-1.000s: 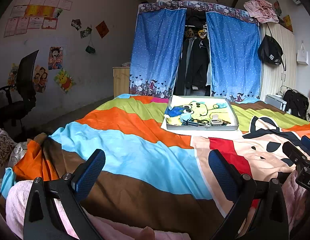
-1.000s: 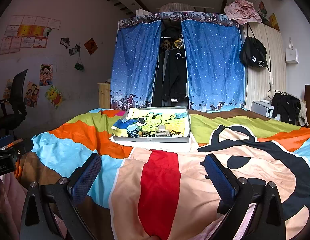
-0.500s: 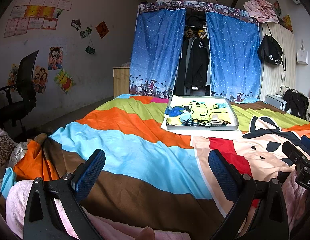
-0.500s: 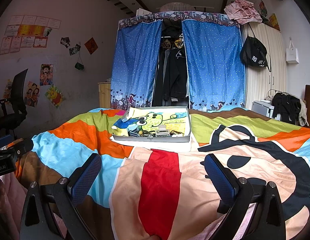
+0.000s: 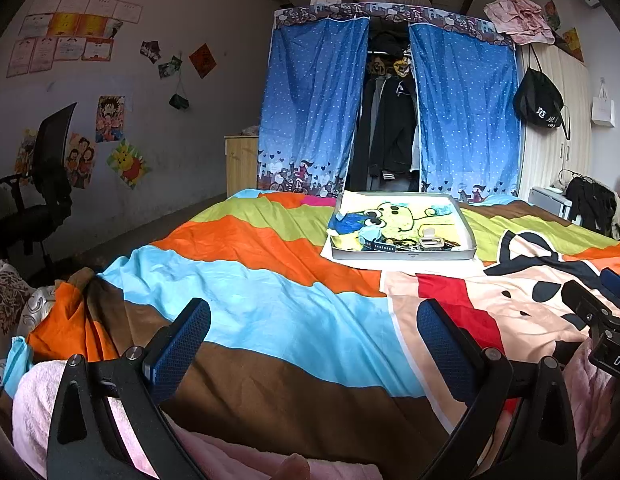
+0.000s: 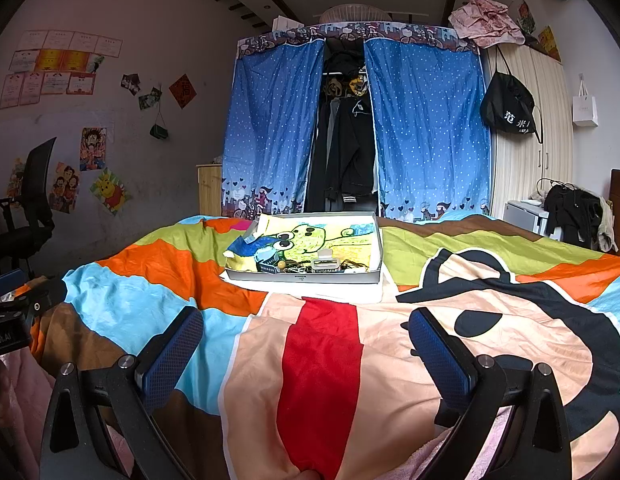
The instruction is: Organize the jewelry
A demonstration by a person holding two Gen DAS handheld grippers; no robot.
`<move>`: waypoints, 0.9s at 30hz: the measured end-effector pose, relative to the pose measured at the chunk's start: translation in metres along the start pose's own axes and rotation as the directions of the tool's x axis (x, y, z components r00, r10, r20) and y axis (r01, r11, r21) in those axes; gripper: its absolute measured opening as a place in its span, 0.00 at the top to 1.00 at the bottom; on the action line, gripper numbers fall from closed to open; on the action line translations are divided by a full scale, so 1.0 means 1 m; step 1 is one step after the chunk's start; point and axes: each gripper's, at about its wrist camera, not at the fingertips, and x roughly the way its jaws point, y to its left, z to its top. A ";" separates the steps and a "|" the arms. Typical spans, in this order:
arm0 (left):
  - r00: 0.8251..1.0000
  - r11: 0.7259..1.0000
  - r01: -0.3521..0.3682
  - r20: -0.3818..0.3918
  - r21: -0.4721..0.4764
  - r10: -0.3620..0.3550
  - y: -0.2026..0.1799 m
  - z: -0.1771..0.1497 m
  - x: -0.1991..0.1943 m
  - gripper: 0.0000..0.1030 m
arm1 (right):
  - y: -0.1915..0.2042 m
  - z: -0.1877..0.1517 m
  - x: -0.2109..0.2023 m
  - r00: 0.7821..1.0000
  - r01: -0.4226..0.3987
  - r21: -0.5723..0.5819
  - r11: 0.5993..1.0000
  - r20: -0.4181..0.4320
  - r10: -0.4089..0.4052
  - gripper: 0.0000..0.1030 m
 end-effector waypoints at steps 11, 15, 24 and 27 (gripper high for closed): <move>1.000 1.000 0.001 0.000 0.000 -0.001 0.000 0.000 0.000 0.02 | 0.001 0.000 -0.001 1.000 0.000 0.000 1.000 -0.001 0.000 0.00; 1.000 1.000 0.001 0.001 0.001 -0.001 0.000 0.000 0.000 0.02 | 0.001 0.000 -0.001 1.000 0.000 -0.001 1.000 -0.001 0.000 0.00; 1.000 1.000 0.001 0.000 0.002 -0.001 0.001 -0.001 0.001 0.02 | 0.001 0.000 -0.001 1.000 -0.001 0.000 1.000 -0.002 0.001 0.00; 1.000 1.000 0.001 0.001 0.003 -0.001 0.001 -0.001 0.001 0.02 | 0.001 0.000 -0.001 1.000 0.000 -0.001 1.000 -0.002 0.000 0.00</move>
